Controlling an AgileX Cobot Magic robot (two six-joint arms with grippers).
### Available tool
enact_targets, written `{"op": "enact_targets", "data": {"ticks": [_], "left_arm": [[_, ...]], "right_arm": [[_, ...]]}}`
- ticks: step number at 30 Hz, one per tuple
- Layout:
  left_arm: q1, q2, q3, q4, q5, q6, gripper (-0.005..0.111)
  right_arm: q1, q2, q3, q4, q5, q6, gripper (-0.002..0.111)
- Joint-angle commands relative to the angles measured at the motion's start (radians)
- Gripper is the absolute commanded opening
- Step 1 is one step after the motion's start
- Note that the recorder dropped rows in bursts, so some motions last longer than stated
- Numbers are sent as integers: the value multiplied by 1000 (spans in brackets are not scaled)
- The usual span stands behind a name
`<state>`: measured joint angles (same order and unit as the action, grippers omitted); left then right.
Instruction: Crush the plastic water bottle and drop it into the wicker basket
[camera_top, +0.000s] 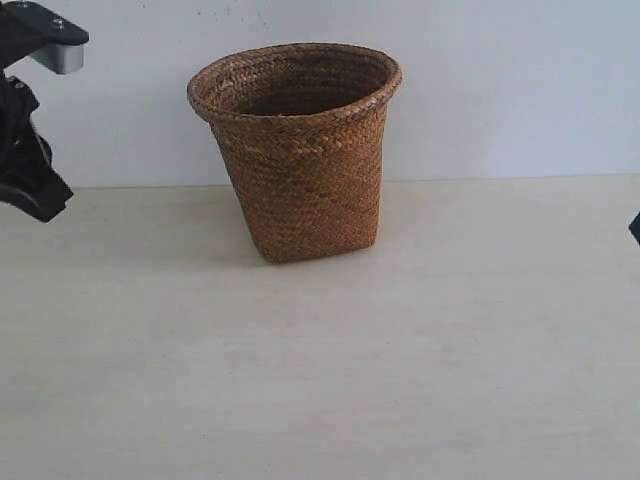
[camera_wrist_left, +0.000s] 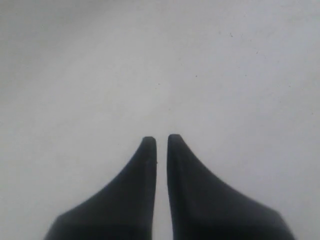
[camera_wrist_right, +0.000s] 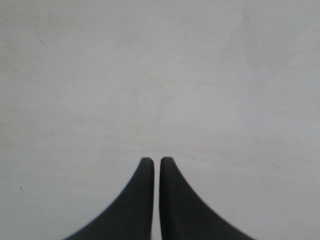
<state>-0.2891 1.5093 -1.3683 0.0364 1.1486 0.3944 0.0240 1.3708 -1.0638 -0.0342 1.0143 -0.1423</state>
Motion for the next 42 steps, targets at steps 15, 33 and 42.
{"op": "enact_targets", "data": {"ticks": [15, 33, 42], "left_arm": [[1, -608, 558, -73, -508, -87, 4], [1, -1175, 862, -98, -696, -270, 4], [1, -1285, 1019, -134, -901, -270, 4]], "right_arm": [[-4, -707, 455, 2, -567, 33, 0], [-4, -1212, 655, 67, -779, 33, 0], [-4, -1358, 690, 166, -814, 38, 0]]}}
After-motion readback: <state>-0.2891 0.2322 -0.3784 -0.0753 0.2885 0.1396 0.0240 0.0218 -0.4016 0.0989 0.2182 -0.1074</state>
